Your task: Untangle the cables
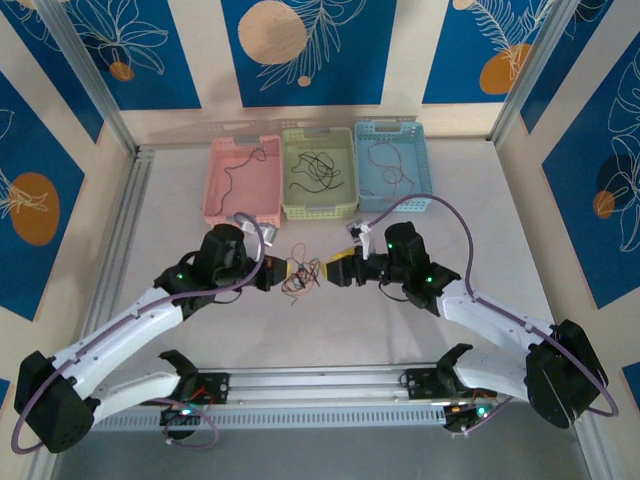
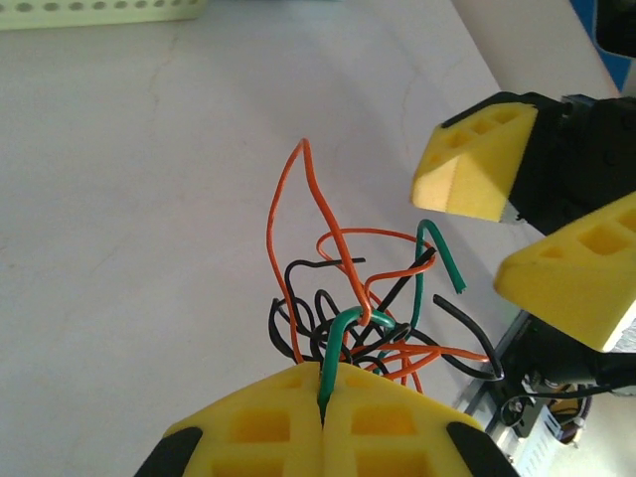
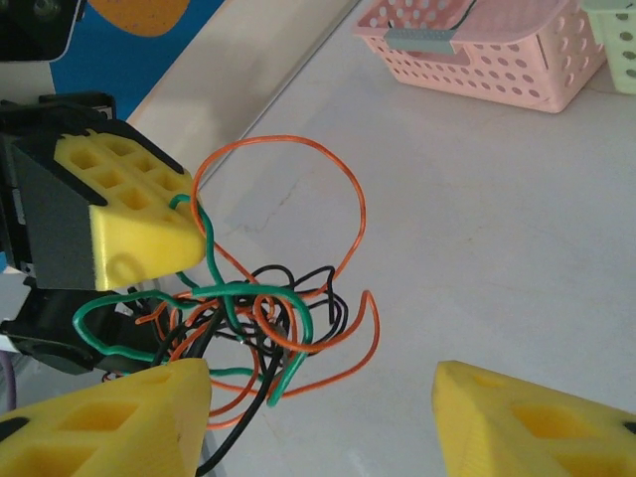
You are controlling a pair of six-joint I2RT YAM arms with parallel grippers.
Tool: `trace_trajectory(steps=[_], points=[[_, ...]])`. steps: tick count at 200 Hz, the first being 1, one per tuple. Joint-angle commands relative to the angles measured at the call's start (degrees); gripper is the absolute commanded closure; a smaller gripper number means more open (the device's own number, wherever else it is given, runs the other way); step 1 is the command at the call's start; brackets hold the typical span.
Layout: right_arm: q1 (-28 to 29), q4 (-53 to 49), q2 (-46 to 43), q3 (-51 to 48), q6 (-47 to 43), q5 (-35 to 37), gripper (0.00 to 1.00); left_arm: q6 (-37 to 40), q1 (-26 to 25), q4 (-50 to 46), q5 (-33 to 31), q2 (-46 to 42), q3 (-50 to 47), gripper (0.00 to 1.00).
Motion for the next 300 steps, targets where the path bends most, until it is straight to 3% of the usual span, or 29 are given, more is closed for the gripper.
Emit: trace_trajectory(steps=[1,70,180,202,247,300], points=[[0.6,-0.1,0.1,1.9,-2.8,-0.8,0.4,1.9,-0.8,3.9,5.8,0.0,-1.0,1.0],[1.2,0.4,-0.2,1.6,-4.0,-3.6,0.41,3.1,-1.4,1.3,7.9,-0.7,-0.5,1.0],[1.6,0.3,1.4,2.4,-4.9,-6.4,0.7,4.2,-2.2,0.8,9.3,0.3,-0.6,1.0],[1.7,0.3,1.1,2.4,-5.1,-6.3,0.82,4.2,-2.2,0.7,9.4,0.3,-0.4,1.0],[1.5,0.3,-0.8,1.5,-4.4,-2.6,1.0,3.9,-2.5,1.1,8.2,-0.1,-1.2,1.0],[-0.7,-1.4,-5.2,0.3,5.4,6.3,1.0,0.9,-2.6,5.1,5.4,-3.6,-4.1,1.0]])
